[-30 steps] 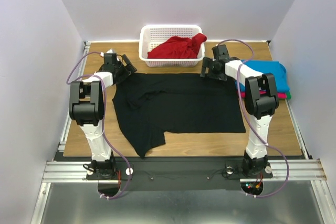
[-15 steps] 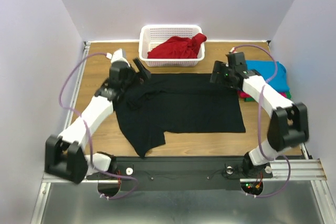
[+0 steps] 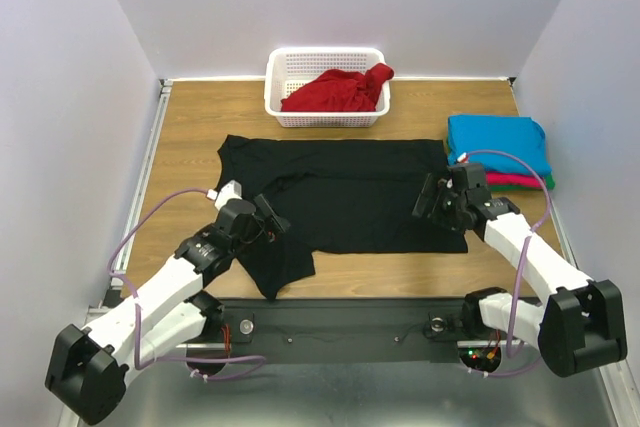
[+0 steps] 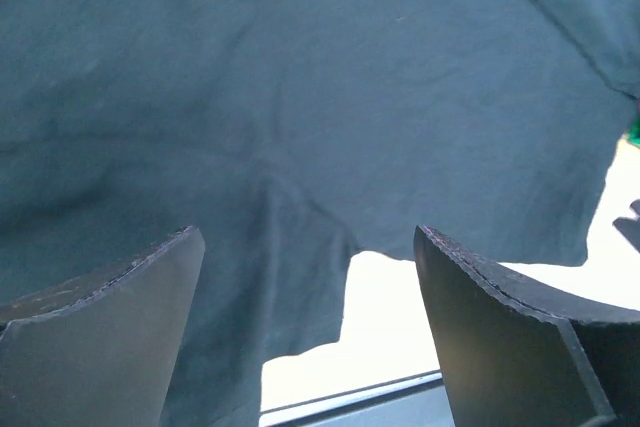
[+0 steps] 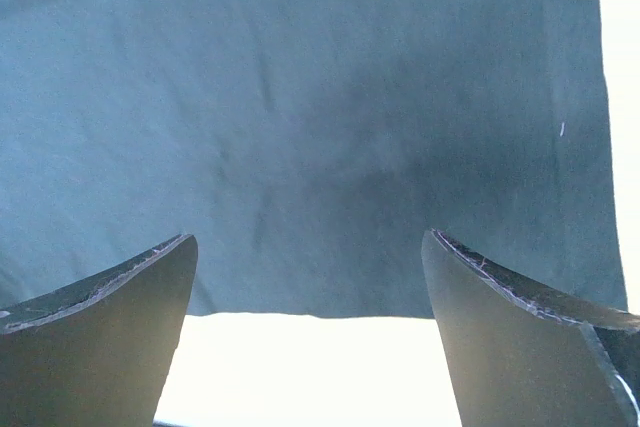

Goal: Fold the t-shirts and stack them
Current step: Fold the tshirt

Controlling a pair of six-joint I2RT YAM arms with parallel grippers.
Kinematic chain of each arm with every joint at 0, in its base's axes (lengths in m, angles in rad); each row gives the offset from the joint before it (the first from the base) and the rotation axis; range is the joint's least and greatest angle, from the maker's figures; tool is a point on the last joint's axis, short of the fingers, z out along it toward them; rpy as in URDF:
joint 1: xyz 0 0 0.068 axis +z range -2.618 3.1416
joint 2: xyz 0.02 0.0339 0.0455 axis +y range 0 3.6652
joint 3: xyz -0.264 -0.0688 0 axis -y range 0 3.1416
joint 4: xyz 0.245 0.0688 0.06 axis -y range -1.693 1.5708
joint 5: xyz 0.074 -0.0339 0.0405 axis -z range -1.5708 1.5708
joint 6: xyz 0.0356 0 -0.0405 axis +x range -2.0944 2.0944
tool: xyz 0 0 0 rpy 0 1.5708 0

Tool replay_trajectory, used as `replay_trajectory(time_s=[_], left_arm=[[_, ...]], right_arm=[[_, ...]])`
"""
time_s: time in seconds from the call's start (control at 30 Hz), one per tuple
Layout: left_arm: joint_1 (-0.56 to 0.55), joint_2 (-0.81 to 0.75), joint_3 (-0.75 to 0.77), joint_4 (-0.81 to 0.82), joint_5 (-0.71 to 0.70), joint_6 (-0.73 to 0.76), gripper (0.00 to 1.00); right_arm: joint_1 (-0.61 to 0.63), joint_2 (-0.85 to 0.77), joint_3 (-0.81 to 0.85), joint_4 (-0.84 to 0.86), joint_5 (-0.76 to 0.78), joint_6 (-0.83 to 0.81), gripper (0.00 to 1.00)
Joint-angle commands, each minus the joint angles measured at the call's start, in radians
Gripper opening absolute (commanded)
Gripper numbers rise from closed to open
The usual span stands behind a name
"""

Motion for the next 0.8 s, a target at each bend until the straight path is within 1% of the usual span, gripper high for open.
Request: replay_trajectory(time_s=[0.0,0.07,0.13,0.2,0.33,0.37,0.43,0.5,0.6,0.73,0.77], left_arm=[[-0.006,-0.044,-0.024,-0.052,-0.013,-0.070,0.98],[-0.014,-0.084,-0.041,-0.058,0.001,-0.105,0.98],[-0.019,-0.139,-0.061,-0.041,-0.003,-0.107,0.99],[-0.019,-0.147,-0.067,-0.051,-0.025,-0.104,0.98],[-0.019,-0.066,-0.065,-0.069,-0.033,-0.099,0.98],[-0.019,-0.028,-0.061,-0.081,-0.025,-0.099,0.98],[-0.019,-0.003,-0.050,-0.095,-0.017,-0.116,0.98],[-0.020,-0.009,-0.042,-0.109,-0.017,-0.134,0.99],[-0.028,-0.024,-0.029,-0.078,-0.022,-0.121,0.98],[-0.028,0.047,0.020,-0.100,-0.092,-0.101,0.98],[-0.026,0.086,0.025,-0.097,-0.115,-0.098,0.99]], right_arm=[[-0.003,-0.024,-0.032,-0.012,-0.034,0.030,1.00],[-0.003,-0.033,-0.046,-0.019,-0.023,0.046,1.00],[-0.003,-0.035,-0.046,-0.020,-0.006,0.058,1.00],[-0.003,-0.026,-0.034,-0.020,-0.005,0.059,1.00],[-0.003,-0.023,-0.038,-0.026,0.013,0.069,1.00],[-0.003,-0.026,-0.042,-0.033,0.032,0.082,1.00],[-0.001,-0.037,-0.043,-0.046,0.081,0.087,1.00],[-0.003,-0.035,-0.045,-0.056,0.099,0.095,1.00],[-0.003,-0.009,-0.046,-0.056,0.098,0.096,1.00],[-0.003,0.026,-0.031,-0.056,0.109,0.099,1.00],[-0.004,0.031,-0.026,-0.056,0.110,0.095,1.00]])
